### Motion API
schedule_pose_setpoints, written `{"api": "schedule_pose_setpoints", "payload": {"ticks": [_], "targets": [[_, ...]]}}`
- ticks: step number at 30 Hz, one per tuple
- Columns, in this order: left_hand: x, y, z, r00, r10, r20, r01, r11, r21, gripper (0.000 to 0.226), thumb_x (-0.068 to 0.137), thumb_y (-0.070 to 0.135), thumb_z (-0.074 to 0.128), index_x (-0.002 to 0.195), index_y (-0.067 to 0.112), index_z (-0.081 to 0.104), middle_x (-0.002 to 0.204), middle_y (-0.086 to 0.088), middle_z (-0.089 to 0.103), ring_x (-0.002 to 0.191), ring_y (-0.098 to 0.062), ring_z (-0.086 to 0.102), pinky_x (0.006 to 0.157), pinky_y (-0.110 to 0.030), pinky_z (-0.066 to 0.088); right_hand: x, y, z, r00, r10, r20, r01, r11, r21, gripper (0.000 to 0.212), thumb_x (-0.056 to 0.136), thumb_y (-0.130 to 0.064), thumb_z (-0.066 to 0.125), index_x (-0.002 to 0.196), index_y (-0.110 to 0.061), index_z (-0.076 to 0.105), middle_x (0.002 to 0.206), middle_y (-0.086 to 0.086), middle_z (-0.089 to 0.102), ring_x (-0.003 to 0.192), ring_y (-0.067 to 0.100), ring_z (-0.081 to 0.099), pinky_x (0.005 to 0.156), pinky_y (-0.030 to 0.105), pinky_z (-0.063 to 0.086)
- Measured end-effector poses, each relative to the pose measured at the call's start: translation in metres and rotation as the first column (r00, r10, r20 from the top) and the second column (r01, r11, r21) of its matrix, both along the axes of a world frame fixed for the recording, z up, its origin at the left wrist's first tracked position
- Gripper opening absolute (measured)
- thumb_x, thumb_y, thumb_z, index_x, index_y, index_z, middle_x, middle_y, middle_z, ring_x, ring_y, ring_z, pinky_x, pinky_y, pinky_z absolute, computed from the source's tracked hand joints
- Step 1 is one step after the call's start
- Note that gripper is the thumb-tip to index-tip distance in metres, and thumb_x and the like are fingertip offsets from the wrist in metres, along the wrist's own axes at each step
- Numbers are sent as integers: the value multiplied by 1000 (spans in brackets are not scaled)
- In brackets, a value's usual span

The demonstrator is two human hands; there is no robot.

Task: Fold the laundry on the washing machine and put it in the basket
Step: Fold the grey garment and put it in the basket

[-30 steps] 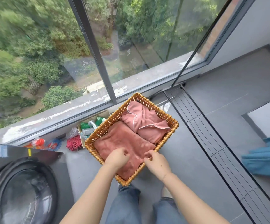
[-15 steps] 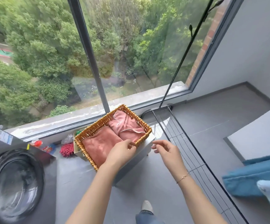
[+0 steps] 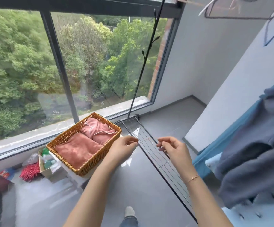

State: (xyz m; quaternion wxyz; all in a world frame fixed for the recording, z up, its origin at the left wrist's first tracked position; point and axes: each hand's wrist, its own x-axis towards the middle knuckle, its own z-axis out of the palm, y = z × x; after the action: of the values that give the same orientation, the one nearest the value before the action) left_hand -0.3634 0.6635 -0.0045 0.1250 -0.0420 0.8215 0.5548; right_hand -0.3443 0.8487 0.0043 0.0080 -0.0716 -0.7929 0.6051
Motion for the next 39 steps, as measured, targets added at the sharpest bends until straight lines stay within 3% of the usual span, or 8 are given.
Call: {"api": "schedule_pose_setpoints", "payload": {"ticks": [6,12,22,27,30,32,35,39], "targets": [[11,51,46,981,-171,-89,177,982,65,14,90,17,58,95,27,65,102,-3,71,95,-19,67,89,-33,51,36,55,44,980,-148,-131,154,987,38,23,92,-1,49,87,-13,69,78,3,72,65,2,64,61,10,45],[7,116,88,943,-287,-169,304,949,87,20,93,11,52,99,23,66,99,4,71,95,-14,66,67,-19,45,58,111,82,925,-304,-227,316,948,18,22,91,-2,51,88,-12,71,80,3,72,69,10,64,64,16,48],[-1,295,181,767,-503,-397,569,820,59,21,94,14,53,90,28,68,96,9,72,89,-10,68,68,-18,45,96,262,166,718,-494,-491,554,832,-26,25,91,-3,51,87,-17,71,80,-4,73,76,6,67,73,18,50],[3,374,208,706,-511,-491,600,800,29,28,88,8,53,83,30,68,89,12,69,75,-5,62,62,-13,43,90,348,197,608,-561,-562,671,741,-15,30,90,-4,49,81,-26,68,80,-6,71,82,11,67,84,32,54],[6,408,226,721,-388,-574,525,846,88,23,91,9,50,94,24,67,87,8,66,60,0,54,50,-11,42,81,382,211,594,-559,-579,661,749,-43,29,90,-4,48,81,-25,67,82,-6,71,82,11,67,86,29,52],[4,431,241,710,-257,-656,443,887,132,18,90,10,52,97,25,60,85,7,61,57,1,52,53,-20,45,71,400,218,585,-536,-609,667,745,-15,25,89,-5,50,84,-22,68,84,-4,71,83,11,66,80,20,50],[-4,464,267,638,-144,-756,345,932,114,24,87,17,59,108,26,51,102,4,52,80,-5,53,75,-26,42,56,426,226,576,-480,-661,683,728,67,23,88,-5,51,91,-19,69,87,-8,69,80,-6,60,69,2,41],[-28,497,305,565,-304,-767,218,952,-217,49,89,30,58,135,25,41,138,-2,35,129,-22,32,104,-30,26,29,446,233,577,-466,-671,655,754,40,23,89,-5,49,93,-20,67,85,-16,64,78,-2,59,66,2,40]]}}
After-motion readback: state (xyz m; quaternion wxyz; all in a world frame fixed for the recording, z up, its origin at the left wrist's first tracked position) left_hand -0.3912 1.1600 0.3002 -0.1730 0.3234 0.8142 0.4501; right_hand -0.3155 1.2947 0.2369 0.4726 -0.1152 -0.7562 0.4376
